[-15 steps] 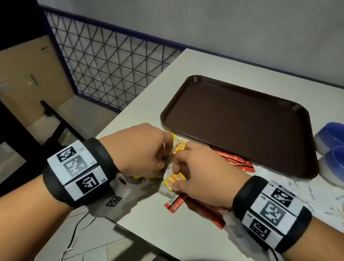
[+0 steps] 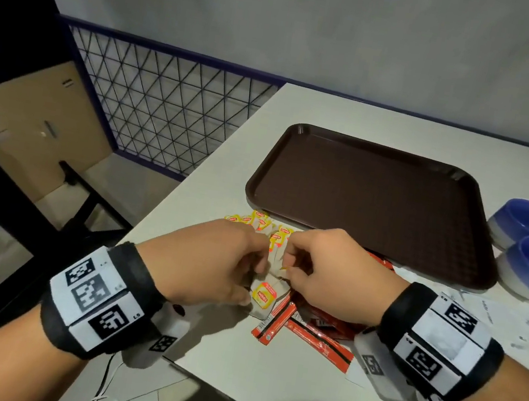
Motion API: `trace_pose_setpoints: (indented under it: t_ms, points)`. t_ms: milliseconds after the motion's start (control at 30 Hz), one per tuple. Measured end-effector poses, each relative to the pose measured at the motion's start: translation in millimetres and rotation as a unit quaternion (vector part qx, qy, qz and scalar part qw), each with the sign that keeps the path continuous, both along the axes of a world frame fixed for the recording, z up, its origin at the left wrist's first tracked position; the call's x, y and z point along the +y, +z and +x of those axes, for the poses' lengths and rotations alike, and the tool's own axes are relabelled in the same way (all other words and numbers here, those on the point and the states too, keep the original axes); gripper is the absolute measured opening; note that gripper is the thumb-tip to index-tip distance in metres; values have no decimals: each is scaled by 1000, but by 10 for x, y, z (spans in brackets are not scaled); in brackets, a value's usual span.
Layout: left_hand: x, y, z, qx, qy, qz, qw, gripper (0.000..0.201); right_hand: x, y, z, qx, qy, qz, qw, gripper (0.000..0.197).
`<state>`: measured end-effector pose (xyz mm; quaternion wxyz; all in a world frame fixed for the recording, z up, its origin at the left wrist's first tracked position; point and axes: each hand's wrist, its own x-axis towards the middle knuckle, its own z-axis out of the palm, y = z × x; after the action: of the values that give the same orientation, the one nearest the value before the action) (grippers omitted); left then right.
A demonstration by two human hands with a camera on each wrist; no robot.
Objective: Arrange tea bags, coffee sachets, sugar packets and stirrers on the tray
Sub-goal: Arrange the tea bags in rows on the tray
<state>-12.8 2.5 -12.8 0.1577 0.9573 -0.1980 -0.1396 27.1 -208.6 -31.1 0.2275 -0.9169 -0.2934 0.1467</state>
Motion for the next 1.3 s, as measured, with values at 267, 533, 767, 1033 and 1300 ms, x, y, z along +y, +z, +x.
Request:
trace_pose_setpoints:
  t_ms: [267,533,767,1033,1300]
  points:
    - [-220,-118,3,-26,-59,100,993,43,-104,123,-57,-15,-36,113,993,18]
    - [-211,-192,84,-42,-76,76,993,27,-236,150,-25,-27,-96,166,981,34]
    - [-14,-93,28,-114,-24,-39,992,18,-347,151,-41,-45,-90,176,979,30]
    - [5,293,100,-132,68,-232,961,11,-410,322,-41,-70,-73,194,976,24]
    - [-253,56,304,-115,73,-334,933,29,-401,519,8,-32,-37,225,973,23]
